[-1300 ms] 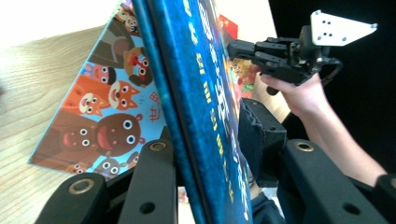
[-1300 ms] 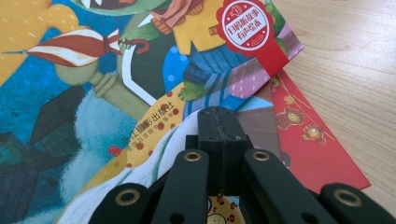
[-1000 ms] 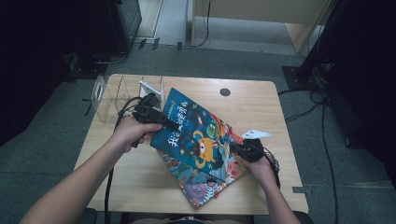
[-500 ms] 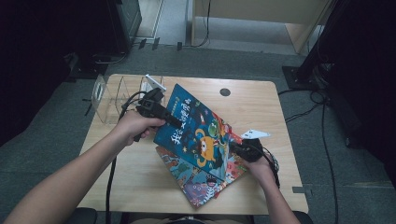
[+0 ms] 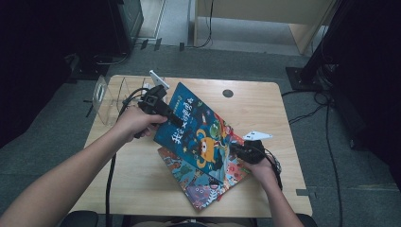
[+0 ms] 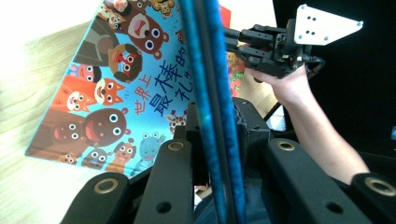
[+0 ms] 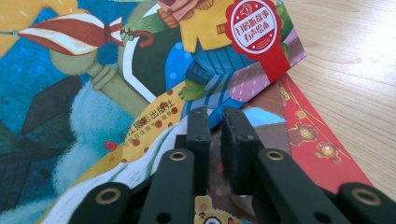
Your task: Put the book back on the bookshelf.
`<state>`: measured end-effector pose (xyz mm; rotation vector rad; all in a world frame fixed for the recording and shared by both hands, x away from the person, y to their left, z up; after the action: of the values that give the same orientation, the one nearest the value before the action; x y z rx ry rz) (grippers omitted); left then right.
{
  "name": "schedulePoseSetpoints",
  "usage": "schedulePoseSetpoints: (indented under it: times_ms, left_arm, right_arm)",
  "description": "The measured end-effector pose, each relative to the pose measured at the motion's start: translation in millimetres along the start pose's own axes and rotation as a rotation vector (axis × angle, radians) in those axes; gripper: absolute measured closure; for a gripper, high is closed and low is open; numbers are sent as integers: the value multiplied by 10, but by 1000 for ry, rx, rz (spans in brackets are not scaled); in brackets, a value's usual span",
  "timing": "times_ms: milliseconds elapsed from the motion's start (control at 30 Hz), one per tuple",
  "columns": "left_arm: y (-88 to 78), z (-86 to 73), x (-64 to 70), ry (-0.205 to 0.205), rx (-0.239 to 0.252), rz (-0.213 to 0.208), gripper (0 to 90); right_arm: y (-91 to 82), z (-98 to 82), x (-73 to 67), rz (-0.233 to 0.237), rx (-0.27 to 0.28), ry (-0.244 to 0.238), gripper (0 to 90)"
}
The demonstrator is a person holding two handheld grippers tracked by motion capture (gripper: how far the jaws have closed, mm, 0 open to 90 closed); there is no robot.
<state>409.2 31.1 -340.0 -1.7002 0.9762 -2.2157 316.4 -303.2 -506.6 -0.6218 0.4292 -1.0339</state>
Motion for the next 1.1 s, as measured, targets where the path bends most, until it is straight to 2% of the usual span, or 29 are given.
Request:
schedulePoseSetpoints:
  times_ms: [67, 233, 467, 633, 900, 1100]
  left_arm:
    - [-16, 3, -7, -8, 10, -17, 804]
    - [-47, 7, -21, -9, 11, -26, 811]
    - [-124, 12, -33, -44, 26, -59, 820]
    - [-168, 8, -4, -32, 18, -58, 813]
    - [-273, -1, -11, -41, 41, -73, 807]
    - [-408, -14, -3, -47, 75, -102, 807]
  right_arm:
    - [4, 0, -3, 5, 4, -5, 787]
    - [6, 1, -15, 8, 8, -11, 717]
    - [16, 4, -45, 25, 16, -34, 579]
    - [20, 0, -56, 37, 19, -37, 503]
    - [17, 0, -47, 36, 18, -39, 497]
    - [8, 3, -9, 35, 14, -40, 497]
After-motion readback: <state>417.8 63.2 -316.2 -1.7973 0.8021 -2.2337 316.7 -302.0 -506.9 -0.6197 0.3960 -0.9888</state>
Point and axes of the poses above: each handheld gripper's, and its own axes: y roughly forward along the jaws, z roughly out of its top, x roughly to its right, the point moved 1 cm from there along y, roughly forward along the jaws, and after that the axes turned 10 degrees about -z, right-handed, at the moved point
